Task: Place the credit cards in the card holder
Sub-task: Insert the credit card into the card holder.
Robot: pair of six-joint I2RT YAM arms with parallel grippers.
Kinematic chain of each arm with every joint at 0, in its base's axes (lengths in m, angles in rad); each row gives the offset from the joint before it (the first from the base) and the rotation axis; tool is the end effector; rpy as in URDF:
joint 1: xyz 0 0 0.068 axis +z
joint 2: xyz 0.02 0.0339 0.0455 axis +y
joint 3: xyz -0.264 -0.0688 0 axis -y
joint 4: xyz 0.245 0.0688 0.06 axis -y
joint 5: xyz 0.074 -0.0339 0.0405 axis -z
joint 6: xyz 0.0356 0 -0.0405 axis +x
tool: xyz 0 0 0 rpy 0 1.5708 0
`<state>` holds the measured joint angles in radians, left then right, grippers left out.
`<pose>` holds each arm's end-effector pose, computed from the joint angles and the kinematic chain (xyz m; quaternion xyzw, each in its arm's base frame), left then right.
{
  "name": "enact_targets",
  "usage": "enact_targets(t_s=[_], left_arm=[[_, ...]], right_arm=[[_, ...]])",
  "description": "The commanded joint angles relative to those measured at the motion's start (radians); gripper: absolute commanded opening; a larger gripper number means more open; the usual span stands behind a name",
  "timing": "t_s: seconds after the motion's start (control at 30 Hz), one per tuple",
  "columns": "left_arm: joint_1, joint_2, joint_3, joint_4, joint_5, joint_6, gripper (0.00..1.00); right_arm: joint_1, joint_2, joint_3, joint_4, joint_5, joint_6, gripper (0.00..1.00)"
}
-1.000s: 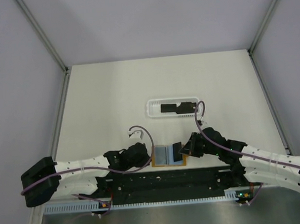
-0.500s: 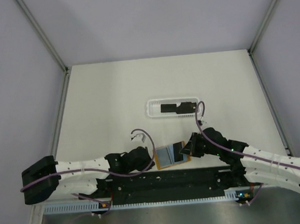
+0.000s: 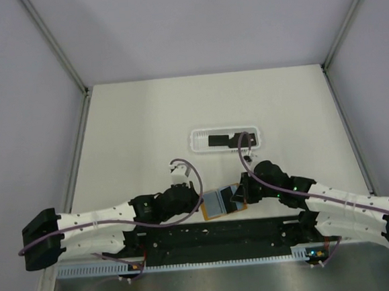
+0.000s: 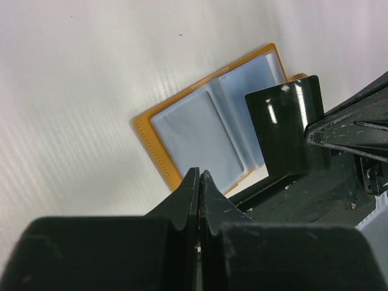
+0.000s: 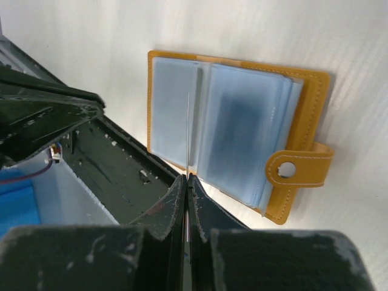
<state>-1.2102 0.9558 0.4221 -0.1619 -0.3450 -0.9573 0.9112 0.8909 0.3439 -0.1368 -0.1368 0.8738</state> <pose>0.0789 -0.1751 0.1873 0.0404 0.8944 -0.2962 0.3328 0.1060 0.1446 0.1736 -0.0462 0.9004 0.3721 0.2205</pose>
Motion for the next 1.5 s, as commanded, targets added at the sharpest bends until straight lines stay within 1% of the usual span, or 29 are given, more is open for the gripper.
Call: enact_targets(t_s=[0.0, 0.13, 0.27, 0.4, 0.47, 0.83, 0.87, 1.07, 1.27, 1.47], left_arm=[[-0.003, 0.089, 0.053, 0.102, 0.037, 0.078, 0.0], [-0.003, 0.146, 0.047, 0.105, 0.037, 0.057, 0.0], [-0.003, 0.155, 0.006, 0.117, 0.04, 0.025, 0.0], [-0.003, 0.158, -0.029, 0.133, 0.047, 0.006, 0.0], [-0.003, 0.166, -0.039, 0.136, 0.047, 0.002, 0.0], [-0.003, 0.201, -0.075, 0.153, 0.072, -0.024, 0.0], [-0.003, 0.208, -0.075, 0.183, 0.075, -0.026, 0.0], [-0.003, 0.241, -0.075, 0.203, 0.087, -0.028, 0.0], [-0.003, 0.245, -0.074, 0.205, 0.089, -0.026, 0.0], [-0.003, 0.239, -0.077, 0.197, 0.084, -0.026, 0.0]], right_arm=[[-0.037, 0.042, 0.078, 0.026, -0.078, -0.085, 0.0], [-0.081, 0.06, 0.083, 0.034, -0.139, -0.105, 0.0], [-0.12, 0.074, 0.072, 0.048, -0.202, -0.113, 0.0], [-0.147, 0.091, 0.03, 0.153, -0.271, -0.092, 0.0], [-0.161, 0.109, 0.014, 0.18, -0.288, -0.078, 0.0], [-0.176, 0.183, 0.014, 0.184, -0.268, -0.085, 0.0], [-0.178, 0.192, 0.009, 0.189, -0.271, -0.085, 0.0], [-0.181, 0.221, -0.013, 0.238, -0.279, -0.072, 0.0], [-0.184, 0.246, -0.029, 0.272, -0.282, -0.062, 0.0], [-0.193, 0.25, -0.033, 0.27, -0.271, -0.062, 0.0]])
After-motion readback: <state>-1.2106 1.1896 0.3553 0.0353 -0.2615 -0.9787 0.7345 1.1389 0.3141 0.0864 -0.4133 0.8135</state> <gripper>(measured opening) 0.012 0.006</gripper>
